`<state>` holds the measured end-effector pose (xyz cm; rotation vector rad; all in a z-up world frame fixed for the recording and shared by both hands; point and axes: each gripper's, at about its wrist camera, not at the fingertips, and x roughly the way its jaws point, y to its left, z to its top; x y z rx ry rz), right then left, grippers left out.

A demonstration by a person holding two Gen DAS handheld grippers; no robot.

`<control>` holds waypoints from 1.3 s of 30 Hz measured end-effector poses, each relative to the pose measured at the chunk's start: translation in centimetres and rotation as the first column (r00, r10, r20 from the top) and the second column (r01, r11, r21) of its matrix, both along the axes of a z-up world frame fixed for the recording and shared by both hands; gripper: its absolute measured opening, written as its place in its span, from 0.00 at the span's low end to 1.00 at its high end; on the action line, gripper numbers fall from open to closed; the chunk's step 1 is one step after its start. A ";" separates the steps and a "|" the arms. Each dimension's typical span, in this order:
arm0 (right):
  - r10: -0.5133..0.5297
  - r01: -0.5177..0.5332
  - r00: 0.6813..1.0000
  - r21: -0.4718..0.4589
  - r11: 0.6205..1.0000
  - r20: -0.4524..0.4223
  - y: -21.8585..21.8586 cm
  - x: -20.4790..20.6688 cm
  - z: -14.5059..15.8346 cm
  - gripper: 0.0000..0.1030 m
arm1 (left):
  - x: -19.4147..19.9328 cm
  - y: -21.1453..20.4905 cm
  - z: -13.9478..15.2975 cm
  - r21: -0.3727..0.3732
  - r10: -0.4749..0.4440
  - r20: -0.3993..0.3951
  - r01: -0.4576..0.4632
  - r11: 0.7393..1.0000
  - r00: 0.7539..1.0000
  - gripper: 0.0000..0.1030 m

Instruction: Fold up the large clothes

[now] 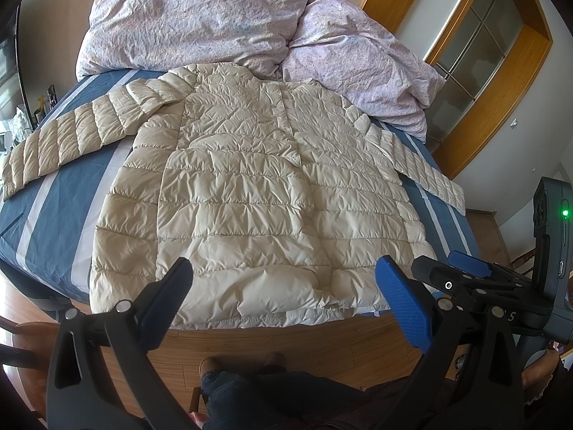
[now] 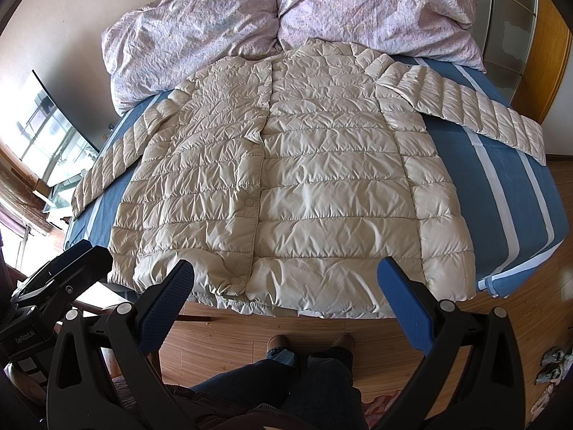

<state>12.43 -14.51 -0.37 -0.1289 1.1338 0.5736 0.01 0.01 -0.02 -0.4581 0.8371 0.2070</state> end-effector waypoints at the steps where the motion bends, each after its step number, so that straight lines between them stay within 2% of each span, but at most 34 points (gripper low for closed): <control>1: 0.000 0.000 1.000 0.000 1.000 0.000 0.0 0.0 0.0 0.99 | 0.0 0.0 0.0 0.000 0.000 0.000 0.000 1.000 1.000 0.98; 17: -0.001 0.001 1.000 0.000 1.000 -0.002 -0.1 0.9 0.0 0.99 | 0.1 0.0 -0.1 -0.001 0.007 -0.003 -0.007 1.000 1.000 0.98; 21: 0.000 0.000 1.000 0.002 1.000 -0.005 -0.2 1.4 0.0 0.99 | 1.5 0.7 -0.1 -0.002 0.018 -0.007 -0.018 1.000 1.000 0.98; 32: -0.007 0.007 1.000 0.001 1.000 -0.008 -0.6 6.8 -1.3 0.99 | 4.9 1.1 -0.8 0.026 0.064 -0.018 -0.064 0.998 0.998 0.98; 39: -0.068 0.068 0.998 -0.030 0.997 -0.014 -2.5 12.2 -2.6 0.99 | 8.0 1.5 -1.0 0.059 0.099 -0.036 -0.097 0.994 0.994 0.98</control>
